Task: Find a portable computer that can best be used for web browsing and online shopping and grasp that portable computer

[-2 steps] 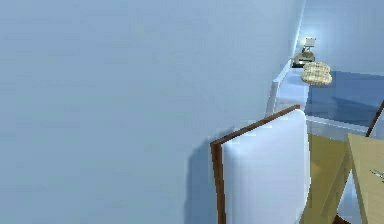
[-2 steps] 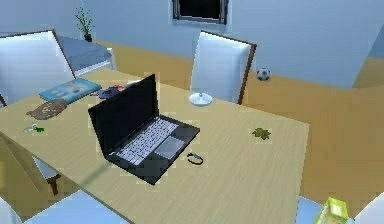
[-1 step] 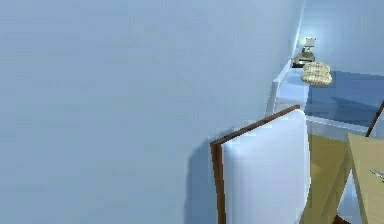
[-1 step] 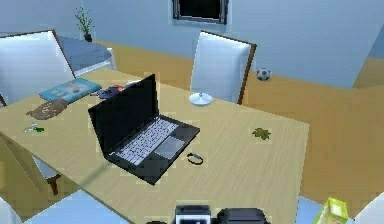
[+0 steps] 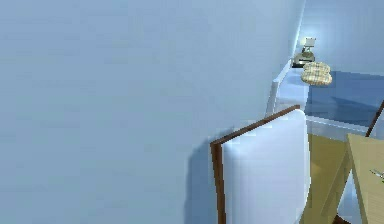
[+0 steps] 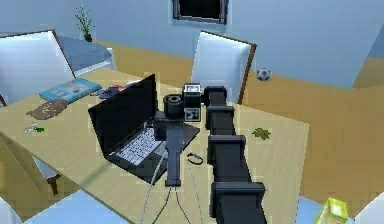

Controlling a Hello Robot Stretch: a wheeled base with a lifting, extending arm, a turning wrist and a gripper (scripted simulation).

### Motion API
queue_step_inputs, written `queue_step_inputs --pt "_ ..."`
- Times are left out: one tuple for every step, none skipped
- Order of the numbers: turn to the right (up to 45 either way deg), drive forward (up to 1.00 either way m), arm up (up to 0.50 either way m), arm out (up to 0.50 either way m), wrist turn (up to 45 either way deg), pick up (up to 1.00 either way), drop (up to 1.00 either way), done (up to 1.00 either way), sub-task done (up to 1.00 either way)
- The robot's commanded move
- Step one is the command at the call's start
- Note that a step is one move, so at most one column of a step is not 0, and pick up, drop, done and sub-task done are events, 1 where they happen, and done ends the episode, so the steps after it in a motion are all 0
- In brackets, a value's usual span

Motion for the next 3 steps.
queue_step_inputs --pt "0.0 0.0 0.0 0.0 45.0 0.0 0.0 0.0 0.0" --pt "0.0 0.0 0.0 0.0 45.0 0.0 0.0 0.0 0.0" --pt "0.0 0.0 0.0 0.0 45.0 0.0 0.0 0.0 0.0"
